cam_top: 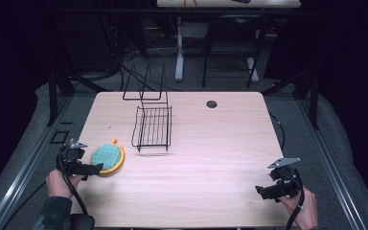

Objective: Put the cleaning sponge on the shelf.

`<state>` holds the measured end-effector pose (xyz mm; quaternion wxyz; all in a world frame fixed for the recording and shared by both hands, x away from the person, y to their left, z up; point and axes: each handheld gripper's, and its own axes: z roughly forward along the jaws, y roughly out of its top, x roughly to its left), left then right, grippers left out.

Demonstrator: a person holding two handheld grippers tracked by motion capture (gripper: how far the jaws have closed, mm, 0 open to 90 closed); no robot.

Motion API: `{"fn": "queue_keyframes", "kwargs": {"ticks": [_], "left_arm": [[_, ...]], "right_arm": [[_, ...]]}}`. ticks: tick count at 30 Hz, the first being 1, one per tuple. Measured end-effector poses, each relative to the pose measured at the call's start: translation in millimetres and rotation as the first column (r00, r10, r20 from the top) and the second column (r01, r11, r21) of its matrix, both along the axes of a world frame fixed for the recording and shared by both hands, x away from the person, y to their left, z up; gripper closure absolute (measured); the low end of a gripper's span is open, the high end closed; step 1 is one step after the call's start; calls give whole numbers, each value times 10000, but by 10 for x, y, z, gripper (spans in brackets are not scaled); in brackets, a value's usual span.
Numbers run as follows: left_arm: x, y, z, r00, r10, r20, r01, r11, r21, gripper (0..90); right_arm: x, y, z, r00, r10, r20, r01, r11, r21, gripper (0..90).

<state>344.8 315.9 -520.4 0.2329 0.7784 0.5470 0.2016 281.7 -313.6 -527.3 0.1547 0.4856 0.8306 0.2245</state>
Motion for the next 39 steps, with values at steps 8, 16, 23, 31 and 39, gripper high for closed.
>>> {"fn": "queue_keyframes", "kwargs": {"ticks": [8,16,23,31,39], "left_arm": [[82,25,35,10000,20,51,-20,10000,-22,0],[196,53,117,9997,148,216,-144,9997,-175,1],[333,116,107,9990,421,160,-415,9983,-410,5],[484,150,34,9975,710,-8,-709,9959,-569,42],[621,139,-134,9950,861,-506,-897,9932,-736,234]], "right_arm": [[17,-10,-1,10000,-43,4,43,10000,31,37],[-2,2,24,10000,-23,62,23,10000,24,41],[9,5,25,10000,50,58,-50,10000,10,45],[23,7,26,10000,49,25,-49,10000,17,51],[-3,24,38,9998,157,146,-157,9999,-7,66]]}}
